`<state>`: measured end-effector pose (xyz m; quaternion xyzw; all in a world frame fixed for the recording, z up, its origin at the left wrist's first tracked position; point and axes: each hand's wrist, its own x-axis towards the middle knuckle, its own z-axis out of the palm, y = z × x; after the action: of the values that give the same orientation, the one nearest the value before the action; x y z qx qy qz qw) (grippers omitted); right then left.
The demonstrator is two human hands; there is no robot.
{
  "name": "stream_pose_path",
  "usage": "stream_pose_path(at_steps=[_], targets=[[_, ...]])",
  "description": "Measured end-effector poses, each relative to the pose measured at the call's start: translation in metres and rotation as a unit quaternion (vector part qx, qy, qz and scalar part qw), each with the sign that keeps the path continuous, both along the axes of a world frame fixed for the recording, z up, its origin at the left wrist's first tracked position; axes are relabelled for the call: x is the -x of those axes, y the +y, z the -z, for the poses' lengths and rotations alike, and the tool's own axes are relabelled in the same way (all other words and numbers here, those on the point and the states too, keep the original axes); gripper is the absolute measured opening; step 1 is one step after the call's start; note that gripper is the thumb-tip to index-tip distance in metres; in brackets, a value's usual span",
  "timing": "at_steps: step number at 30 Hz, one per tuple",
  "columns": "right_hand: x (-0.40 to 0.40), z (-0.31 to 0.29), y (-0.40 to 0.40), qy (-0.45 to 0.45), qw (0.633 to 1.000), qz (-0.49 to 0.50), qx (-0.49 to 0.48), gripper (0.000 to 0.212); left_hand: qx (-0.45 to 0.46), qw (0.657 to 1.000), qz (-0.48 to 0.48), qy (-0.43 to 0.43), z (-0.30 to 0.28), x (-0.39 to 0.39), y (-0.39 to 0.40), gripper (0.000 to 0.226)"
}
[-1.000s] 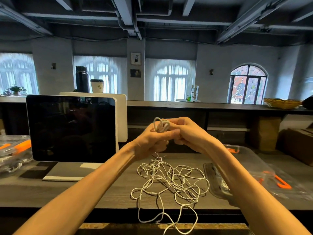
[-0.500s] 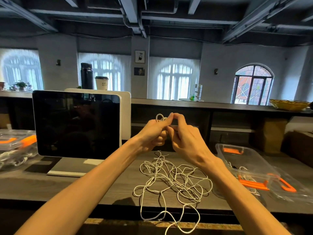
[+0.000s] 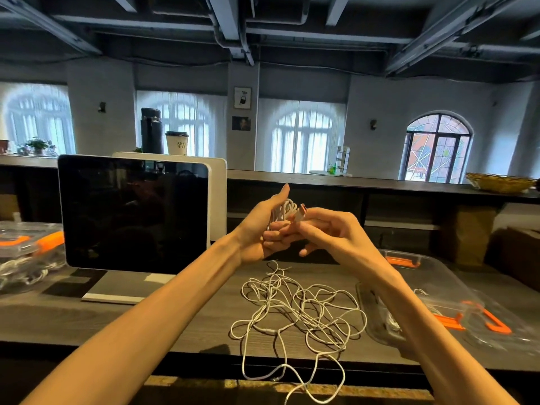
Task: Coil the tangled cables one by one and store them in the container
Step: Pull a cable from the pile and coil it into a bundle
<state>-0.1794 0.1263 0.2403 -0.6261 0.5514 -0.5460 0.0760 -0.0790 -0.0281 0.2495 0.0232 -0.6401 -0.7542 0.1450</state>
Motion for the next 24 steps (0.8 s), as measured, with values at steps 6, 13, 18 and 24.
stream_pose_path(at_steps=[6, 13, 18, 24], targets=[[-0.001, -0.002, -0.003, 0.021, 0.997, 0.079, 0.012, 0.026, -0.018, 0.999, 0.050, 0.006, -0.003, -0.002, 0.006, 0.061], [-0.010, -0.006, -0.010, -0.029, 0.995, 0.095, -0.005, 0.037, -0.046, 0.997, 0.043, 0.041, -0.003, -0.004, 0.008, 0.059], [-0.015, -0.012, -0.015, -0.008, 0.993, 0.121, 0.006, 0.037, -0.073, 0.994, 0.038, 0.076, -0.004, -0.008, 0.008, 0.049], [-0.020, -0.025, -0.014, 0.083, 0.985, 0.146, -0.029, 0.038, -0.088, 0.991, 0.033, 0.095, -0.001, -0.013, 0.004, 0.048]])
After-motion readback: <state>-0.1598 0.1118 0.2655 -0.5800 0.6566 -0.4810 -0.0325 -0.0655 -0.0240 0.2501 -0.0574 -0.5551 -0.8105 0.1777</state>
